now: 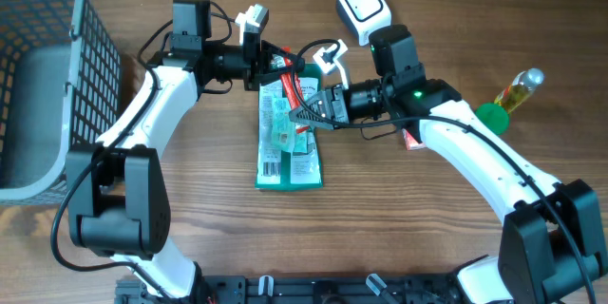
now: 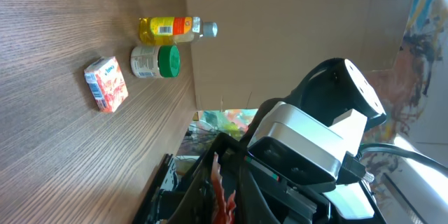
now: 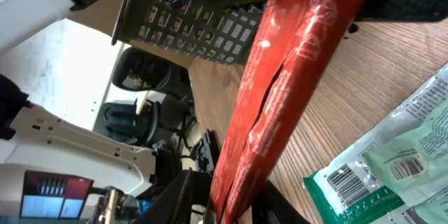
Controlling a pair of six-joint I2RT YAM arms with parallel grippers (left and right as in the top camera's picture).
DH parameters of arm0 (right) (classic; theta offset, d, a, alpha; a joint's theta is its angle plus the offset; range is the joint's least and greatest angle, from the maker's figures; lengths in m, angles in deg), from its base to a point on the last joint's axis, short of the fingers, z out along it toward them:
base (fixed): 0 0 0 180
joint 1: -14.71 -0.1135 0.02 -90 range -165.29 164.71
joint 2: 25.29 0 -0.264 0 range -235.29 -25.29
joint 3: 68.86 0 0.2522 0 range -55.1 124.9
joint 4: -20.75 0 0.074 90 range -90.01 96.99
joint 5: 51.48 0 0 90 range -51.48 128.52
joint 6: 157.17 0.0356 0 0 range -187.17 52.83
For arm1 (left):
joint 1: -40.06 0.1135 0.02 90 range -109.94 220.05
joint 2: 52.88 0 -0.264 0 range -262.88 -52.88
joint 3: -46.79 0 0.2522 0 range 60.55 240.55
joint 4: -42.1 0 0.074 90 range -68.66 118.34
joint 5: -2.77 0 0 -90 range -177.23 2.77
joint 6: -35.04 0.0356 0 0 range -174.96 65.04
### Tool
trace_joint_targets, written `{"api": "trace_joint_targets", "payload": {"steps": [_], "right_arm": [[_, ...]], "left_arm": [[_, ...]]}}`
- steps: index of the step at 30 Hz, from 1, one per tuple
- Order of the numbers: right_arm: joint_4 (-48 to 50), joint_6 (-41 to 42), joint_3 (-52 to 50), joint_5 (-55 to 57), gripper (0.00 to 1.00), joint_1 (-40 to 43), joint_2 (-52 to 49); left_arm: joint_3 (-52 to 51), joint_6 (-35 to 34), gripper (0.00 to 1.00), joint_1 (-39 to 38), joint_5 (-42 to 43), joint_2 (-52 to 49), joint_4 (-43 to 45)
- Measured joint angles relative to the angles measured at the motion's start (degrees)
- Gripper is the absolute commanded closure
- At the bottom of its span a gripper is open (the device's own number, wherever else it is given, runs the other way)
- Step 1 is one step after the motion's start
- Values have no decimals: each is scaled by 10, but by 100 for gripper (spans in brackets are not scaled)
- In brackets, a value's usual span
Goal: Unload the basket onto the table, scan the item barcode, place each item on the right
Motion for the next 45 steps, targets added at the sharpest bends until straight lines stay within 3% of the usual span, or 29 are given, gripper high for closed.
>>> {"api": "trace_joint_targets", "payload": {"steps": [6,10,13,17,21,29,34,36,40,42,43,45], "right_arm": [[-2,-7,0,-7,79,12,0],[-5,-8,0,-8,95,18,0],[-6,-8,0,-9,95,18,0],[-6,-8,0,-9,73,18,0],[-8,-12,0,-9,72,18,0],[-32,-25,0,-9,73,14,0],[-31,-36,0,-8,85,3,0],[-31,-36,0,-6,95,2,0],[-31,-38,0,5,96,2,0],[-31,-38,0,11,96,2,0],[-31,-40,0,13,96,2,0],[-31,-48,0,18,96,2,0]], "left_arm": [[0,0,96,0,0,0,0],[0,0,96,0,0,0,0],[0,0,96,0,0,0,0],[0,0,96,0,0,0,0],[0,0,96,0,0,0,0],[0,0,96,0,0,0,0],[0,0,96,0,0,0,0],[0,0,96,0,0,0,0],[0,0,96,0,0,0,0],[0,0,76,0,0,0,5],[0,0,58,0,0,0,9],[-1,-4,37,0,0,0,40]]}}
